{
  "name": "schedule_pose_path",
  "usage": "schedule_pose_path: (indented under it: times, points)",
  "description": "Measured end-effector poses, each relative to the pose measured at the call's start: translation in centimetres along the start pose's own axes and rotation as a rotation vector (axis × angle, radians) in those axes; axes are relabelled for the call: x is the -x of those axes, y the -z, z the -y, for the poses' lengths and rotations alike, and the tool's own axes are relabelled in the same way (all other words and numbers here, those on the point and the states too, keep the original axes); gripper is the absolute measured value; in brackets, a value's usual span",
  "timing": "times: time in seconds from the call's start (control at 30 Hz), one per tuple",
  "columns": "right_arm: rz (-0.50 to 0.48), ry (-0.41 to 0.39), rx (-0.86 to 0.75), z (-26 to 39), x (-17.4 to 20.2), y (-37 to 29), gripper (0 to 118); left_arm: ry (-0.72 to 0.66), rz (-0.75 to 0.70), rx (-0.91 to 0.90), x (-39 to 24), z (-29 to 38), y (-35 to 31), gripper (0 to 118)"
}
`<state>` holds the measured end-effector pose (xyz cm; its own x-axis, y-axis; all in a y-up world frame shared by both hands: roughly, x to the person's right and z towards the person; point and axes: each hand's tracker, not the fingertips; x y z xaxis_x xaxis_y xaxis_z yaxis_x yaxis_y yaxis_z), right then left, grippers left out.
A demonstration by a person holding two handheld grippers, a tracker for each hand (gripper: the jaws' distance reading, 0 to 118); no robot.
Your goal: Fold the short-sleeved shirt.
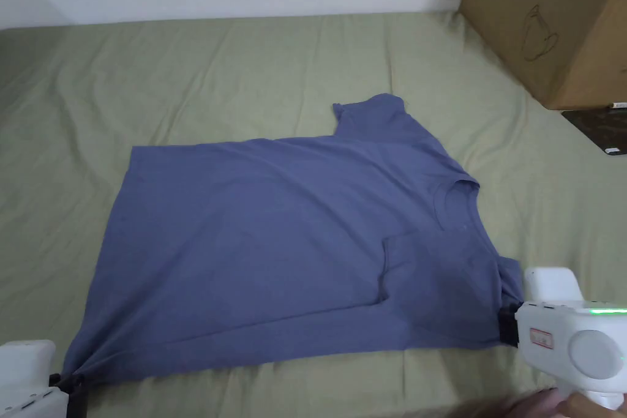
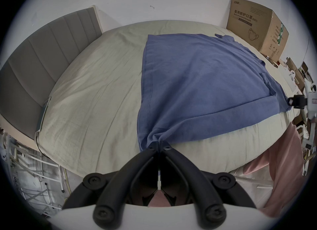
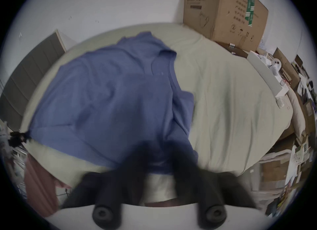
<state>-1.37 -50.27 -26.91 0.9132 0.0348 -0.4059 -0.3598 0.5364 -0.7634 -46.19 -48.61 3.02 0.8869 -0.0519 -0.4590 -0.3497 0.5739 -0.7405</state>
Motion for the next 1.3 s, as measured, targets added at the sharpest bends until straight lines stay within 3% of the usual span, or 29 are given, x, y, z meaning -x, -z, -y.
schedule_pose_path:
  times: [0.03, 0.07, 0.13, 0.37, 0.47, 0.7, 0.73, 0.83, 0.87, 0.93, 0.97, 1.03, 1.07, 1.13, 1.2, 1.23, 1.27, 1.3]
  points:
    - [0.024, -0.005, 0.009, 0.2, 0.1, 0.1, 0, -0.005, 0.000, 0.004, 0.1, 0.0, 0.0, 0]
    - [-0.063, 0.006, 0.014, 0.2, -0.2, -0.1, 0, -0.009, -0.002, 0.005, 0.0, -0.2, 0.0, 0]
    - [-0.039, 0.043, -0.056, 0.3, -0.8, -1.2, 0, -0.012, 0.001, 0.001, 0.1, -0.3, -0.4, 0]
    - [-0.079, 0.067, -0.073, -0.6, -1.6, -2.7, 0, -0.031, 0.012, -0.023, 0.4, -1.9, -1.2, 0]
    - [-0.109, 0.118, -0.085, -1.5, -2.0, -3.1, 0, -0.042, 0.019, -0.045, 0.3, -3.1, -1.7, 0]
    - [-0.081, 0.169, -0.141, -5.6, -3.6, -3.6, 0, -0.044, 0.009, -0.094, 0.3, -3.9, -1.8, 0]
    - [-0.074, 0.175, -0.146, -6.2, -3.8, -3.5, 0, -0.051, 0.015, -0.100, 1.5, -7.3, -0.7, 0]
    - [-0.097, 0.197, -0.139, -6.7, -4.3, -3.4, 0, -0.029, 0.030, -0.077, 1.2, -8.2, 0.0, 0]
    - [-0.109, 0.193, -0.141, -6.3, -4.2, -3.5, 0, 0.003, 0.026, -0.081, 2.2, -11.7, 1.7, 0]
    - [-0.118, 0.162, -0.135, -5.4, -3.8, -3.5, 0, 0.029, 0.032, -0.071, 3.0, -11.4, 2.4, 0]
    - [-0.115, 0.151, -0.122, -4.8, -3.6, -3.3, 18, 0.035, 0.032, -0.047, 3.7, -11.2, 2.9, 0]
    - [-0.155, 0.145, -0.057, -3.7, -3.3, -2.6, 77, 0.043, 0.035, -0.029, 1.1, -9.2, 1.9, 0]
    - [-0.179, 0.150, -0.034, -3.3, -3.0, -2.3, 81, 0.048, 0.032, -0.018, 1.1, -8.7, 2.1, 0]
    - [-0.200, 0.129, -0.009, -2.4, -2.4, -2.0, 81, 0.042, 0.012, -0.002, -1.0, -7.5, 0.4, 0]
    - [-0.199, 0.059, 0.030, -1.7, -1.3, -1.5, 71, 0.030, 0.003, 0.003, -1.2, -6.2, -0.7, 0]
    - [-0.180, 0.021, 0.045, -1.4, -0.8, -1.2, 54, 0.015, 0.003, 0.002, -1.2, -5.6, -1.1, 0]
    - [-0.129, -0.020, 0.069, -1.1, -0.3, -0.8, 5, -0.003, 0.007, 0.006, -0.3, -7.0, -0.4, 0]
    - [-0.052, -0.036, 0.055, -0.8, -0.1, -0.2, 0, -0.015, 0.010, 0.006, -0.2, -6.7, -0.7, 0]
